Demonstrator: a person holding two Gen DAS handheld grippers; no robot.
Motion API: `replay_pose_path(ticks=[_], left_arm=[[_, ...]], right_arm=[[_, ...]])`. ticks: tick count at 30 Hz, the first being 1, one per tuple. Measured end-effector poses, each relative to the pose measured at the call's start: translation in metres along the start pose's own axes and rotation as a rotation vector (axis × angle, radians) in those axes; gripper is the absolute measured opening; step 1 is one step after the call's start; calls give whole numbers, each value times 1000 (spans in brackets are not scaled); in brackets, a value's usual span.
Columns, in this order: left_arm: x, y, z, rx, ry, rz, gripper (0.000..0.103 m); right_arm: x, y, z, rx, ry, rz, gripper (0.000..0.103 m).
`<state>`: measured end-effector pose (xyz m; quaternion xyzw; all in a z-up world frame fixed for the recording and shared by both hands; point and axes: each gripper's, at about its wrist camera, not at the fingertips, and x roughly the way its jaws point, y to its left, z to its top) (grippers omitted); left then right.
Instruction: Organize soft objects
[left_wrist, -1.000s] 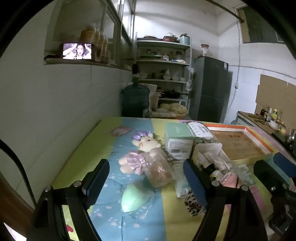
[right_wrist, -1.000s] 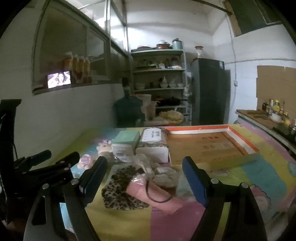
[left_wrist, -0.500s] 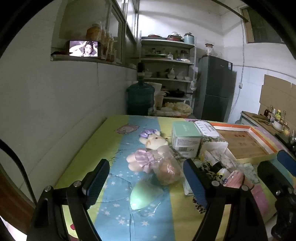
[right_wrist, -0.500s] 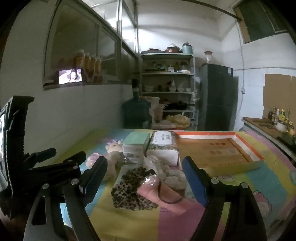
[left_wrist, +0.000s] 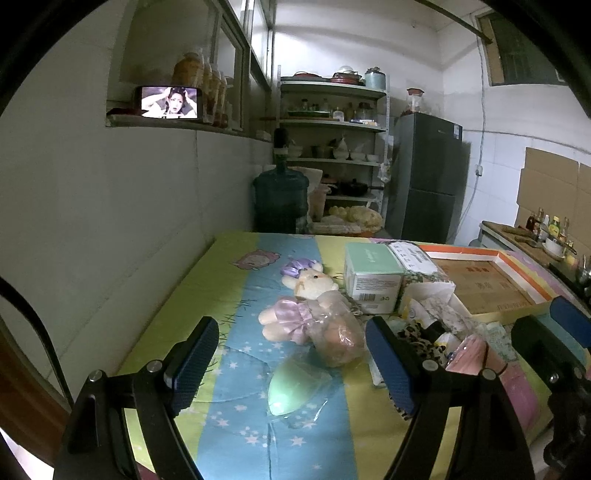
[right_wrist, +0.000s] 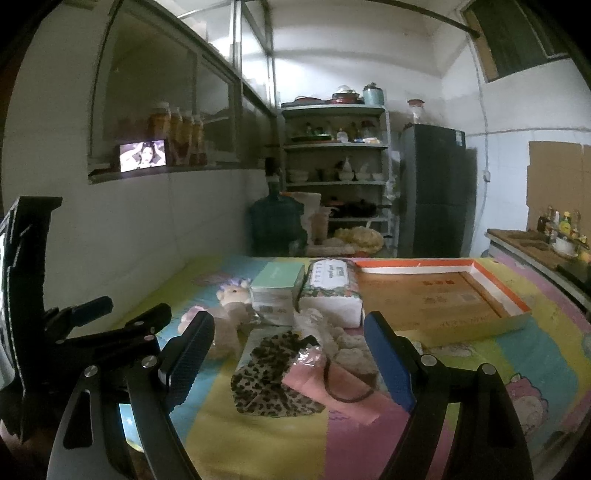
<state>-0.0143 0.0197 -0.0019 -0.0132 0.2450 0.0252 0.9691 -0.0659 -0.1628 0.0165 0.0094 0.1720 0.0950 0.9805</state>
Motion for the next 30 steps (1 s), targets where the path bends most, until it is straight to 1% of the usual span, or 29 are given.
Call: replay_pose_path(ticks=[12,30], left_arm=[[1,4,-1,1,10,2,82],[1,4,-1,2,11,0,82]], right_arm=[[1,4,0,-1,5,15,84],[2,4,0,3,4,14,84]])
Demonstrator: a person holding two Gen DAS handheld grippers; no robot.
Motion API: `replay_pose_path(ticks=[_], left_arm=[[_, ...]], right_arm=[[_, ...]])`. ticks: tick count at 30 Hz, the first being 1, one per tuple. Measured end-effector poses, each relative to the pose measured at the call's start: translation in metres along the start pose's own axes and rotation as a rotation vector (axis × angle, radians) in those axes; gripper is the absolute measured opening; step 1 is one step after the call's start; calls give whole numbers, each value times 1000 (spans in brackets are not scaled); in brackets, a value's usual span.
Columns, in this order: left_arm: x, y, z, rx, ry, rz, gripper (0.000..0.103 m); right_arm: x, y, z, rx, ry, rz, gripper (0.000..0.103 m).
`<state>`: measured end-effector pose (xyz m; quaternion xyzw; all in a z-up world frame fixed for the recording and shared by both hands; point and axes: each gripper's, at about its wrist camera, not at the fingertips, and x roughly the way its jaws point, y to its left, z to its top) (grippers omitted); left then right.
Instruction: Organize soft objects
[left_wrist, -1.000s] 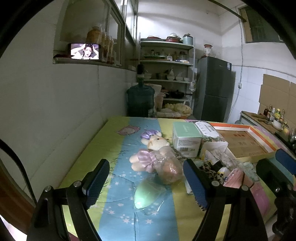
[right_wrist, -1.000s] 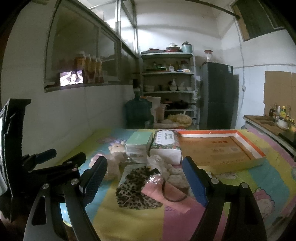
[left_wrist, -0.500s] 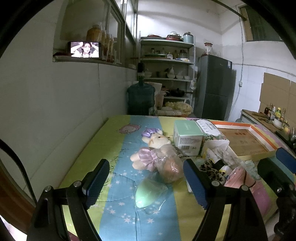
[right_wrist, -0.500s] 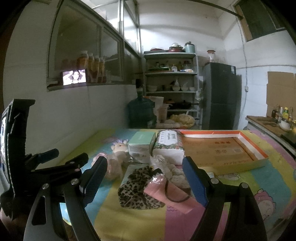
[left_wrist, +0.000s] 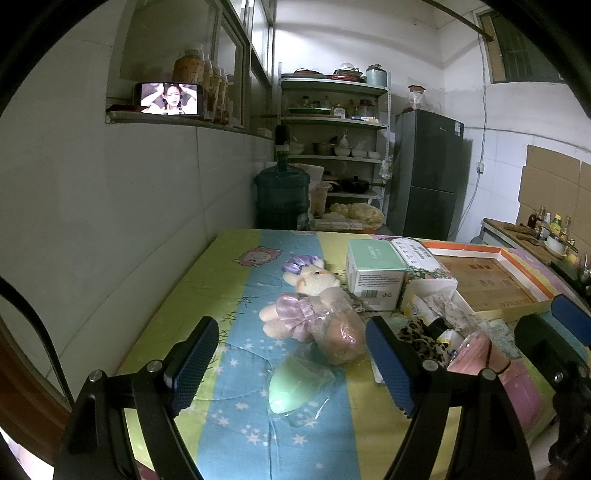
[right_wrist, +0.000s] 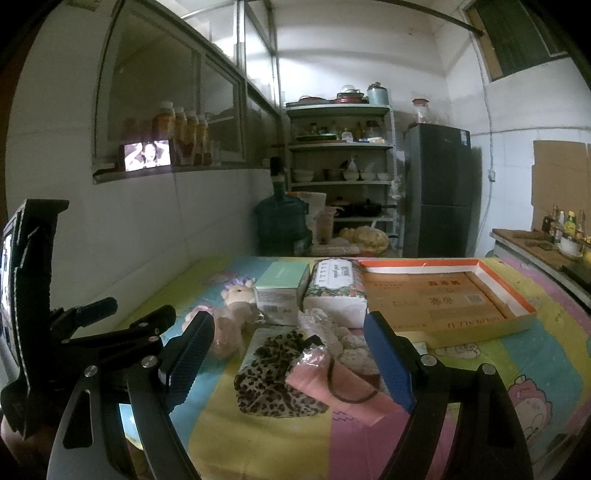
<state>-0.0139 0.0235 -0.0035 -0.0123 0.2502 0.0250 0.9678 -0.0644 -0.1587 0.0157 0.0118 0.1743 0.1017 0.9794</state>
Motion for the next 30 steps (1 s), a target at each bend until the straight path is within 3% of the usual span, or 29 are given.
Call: replay_pose_path(ticks=[30], left_arm=[[1,-2,-2,1,5,2,82]], right_arm=[[0,1,-1,1,1,6,84]])
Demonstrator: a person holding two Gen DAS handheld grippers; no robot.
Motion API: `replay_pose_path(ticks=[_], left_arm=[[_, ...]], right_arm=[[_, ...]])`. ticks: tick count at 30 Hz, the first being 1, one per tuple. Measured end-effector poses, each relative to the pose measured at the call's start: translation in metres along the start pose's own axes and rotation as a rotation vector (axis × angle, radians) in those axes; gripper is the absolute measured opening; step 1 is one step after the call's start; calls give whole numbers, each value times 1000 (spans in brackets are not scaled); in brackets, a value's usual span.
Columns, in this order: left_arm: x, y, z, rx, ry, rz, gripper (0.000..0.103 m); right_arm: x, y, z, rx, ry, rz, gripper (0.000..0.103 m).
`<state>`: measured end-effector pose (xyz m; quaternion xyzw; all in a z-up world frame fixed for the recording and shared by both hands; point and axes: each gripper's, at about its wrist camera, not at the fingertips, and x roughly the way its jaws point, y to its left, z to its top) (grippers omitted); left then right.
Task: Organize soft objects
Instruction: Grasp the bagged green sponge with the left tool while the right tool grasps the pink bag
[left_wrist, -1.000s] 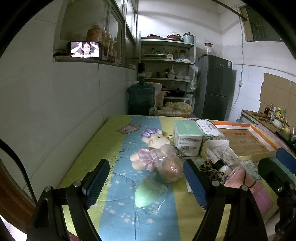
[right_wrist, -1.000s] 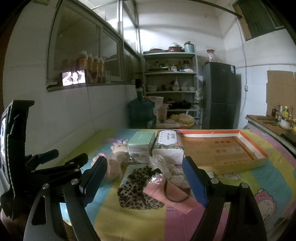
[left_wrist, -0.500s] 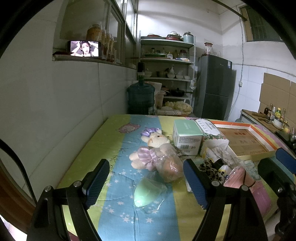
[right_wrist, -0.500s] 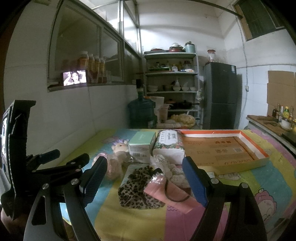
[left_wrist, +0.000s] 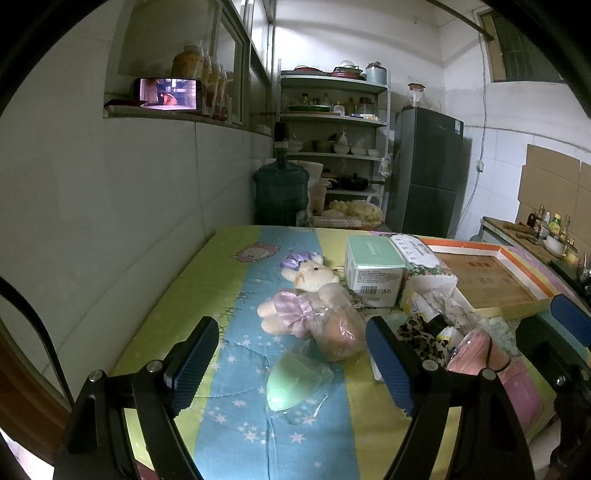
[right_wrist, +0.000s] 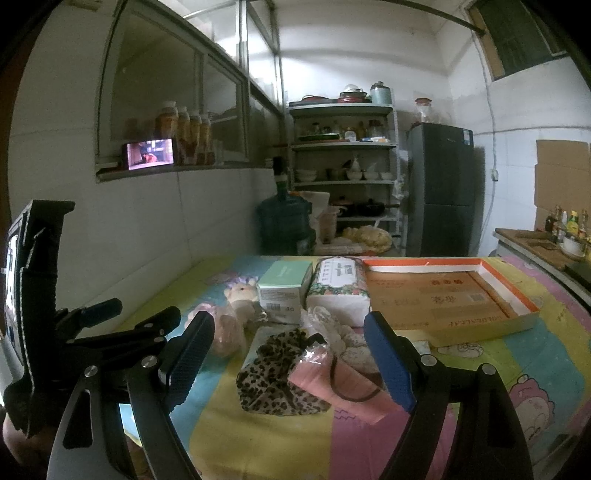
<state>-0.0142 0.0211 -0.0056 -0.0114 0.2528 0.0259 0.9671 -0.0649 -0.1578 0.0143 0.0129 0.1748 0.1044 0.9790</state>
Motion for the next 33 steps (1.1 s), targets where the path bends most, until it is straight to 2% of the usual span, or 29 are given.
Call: replay_pose_path(ticks=[3,7,11,15,20,23,25,29,31,33], left_arm=[[0,1,-1,-1,1,-2,82],[2,5,-2,-24,2,-15,82],[9,17,-6,-65,21,-36,82],[19,24,-13,-82,41,-53,82],[39,32,-18,-91,91,-124,82],[50,33,-21,-86,113,-136,82],[59,31,-23,-82,136,-133,82],[73,33,-29,-79,177,-128,82],[75,35,-33,-85,183,-143,82],[75,36,-34,-92,184,-153,82]], right_arm=[[0,1,-2,-15,3,23,84],[3,-4,-12,-96,35,80,84],[14,-23,-25,-142,108,113,84],[31,-35,-35,-257,183,113,84],[59,-46,-44,-373,274,125,83],[67,-43,-51,-423,291,136,69],[71,-41,-54,-448,308,138,48],[70,-41,-59,-446,299,128,40],[65,-43,-58,-422,287,138,31],[60,-43,-57,-396,275,146,27]])
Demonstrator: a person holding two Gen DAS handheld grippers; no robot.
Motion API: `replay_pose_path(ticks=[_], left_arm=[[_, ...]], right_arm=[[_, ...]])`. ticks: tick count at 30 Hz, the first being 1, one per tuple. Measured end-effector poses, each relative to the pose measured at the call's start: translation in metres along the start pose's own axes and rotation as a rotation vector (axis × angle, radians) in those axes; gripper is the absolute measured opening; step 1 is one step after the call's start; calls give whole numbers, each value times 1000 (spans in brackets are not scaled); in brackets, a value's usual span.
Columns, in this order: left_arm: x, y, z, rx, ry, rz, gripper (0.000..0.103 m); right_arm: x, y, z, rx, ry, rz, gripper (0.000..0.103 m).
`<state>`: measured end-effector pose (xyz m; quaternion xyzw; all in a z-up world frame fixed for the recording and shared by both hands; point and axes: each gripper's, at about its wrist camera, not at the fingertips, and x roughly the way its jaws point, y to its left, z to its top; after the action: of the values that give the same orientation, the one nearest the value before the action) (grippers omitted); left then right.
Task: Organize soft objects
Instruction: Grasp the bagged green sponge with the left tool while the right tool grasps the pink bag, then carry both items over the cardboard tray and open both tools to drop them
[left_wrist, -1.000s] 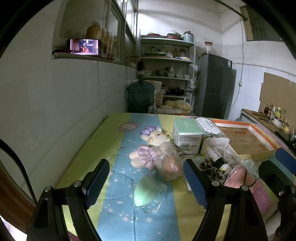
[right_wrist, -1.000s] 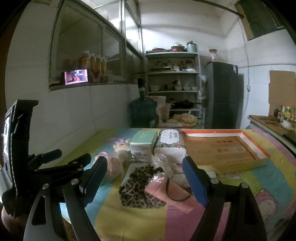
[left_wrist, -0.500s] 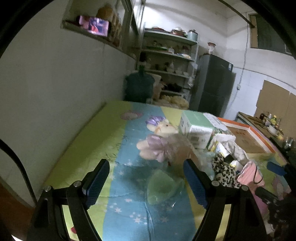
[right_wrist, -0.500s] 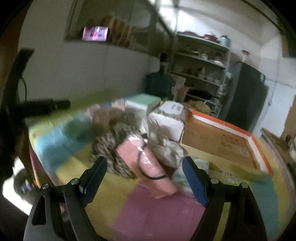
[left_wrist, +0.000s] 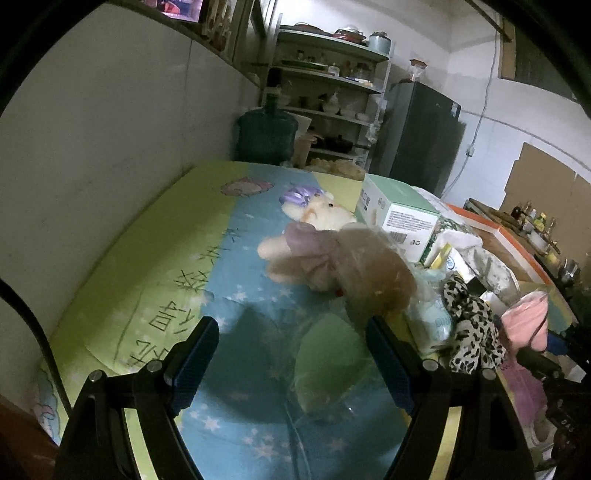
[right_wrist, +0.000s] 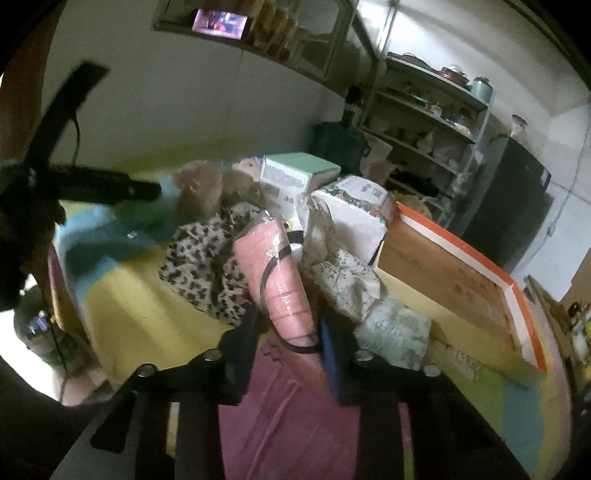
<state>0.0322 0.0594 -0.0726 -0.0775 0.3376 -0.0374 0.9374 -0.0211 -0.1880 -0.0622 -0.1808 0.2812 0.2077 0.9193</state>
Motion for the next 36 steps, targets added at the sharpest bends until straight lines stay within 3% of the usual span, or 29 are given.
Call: replay_pose_path(ticks=[4,7,9,25,36], left_arm=[[5,-5,-6,9,22,-44,81],[9,-10,-12,6,42,-89,66],[8,-15,-13,24,26,-92,41],[-37,-33,3,70,-95,-119,39],[-39,-52,49,85,-163,-111,39]], right_arm=[[-7,5,3,30,-24,-2,22],[-15,6,5,70,-49,14,19],[-19,6,6,102,-63,34,19],[-43,-13,16,273,-165,99,18],[-52,-46,36,379,-254,122,18]])
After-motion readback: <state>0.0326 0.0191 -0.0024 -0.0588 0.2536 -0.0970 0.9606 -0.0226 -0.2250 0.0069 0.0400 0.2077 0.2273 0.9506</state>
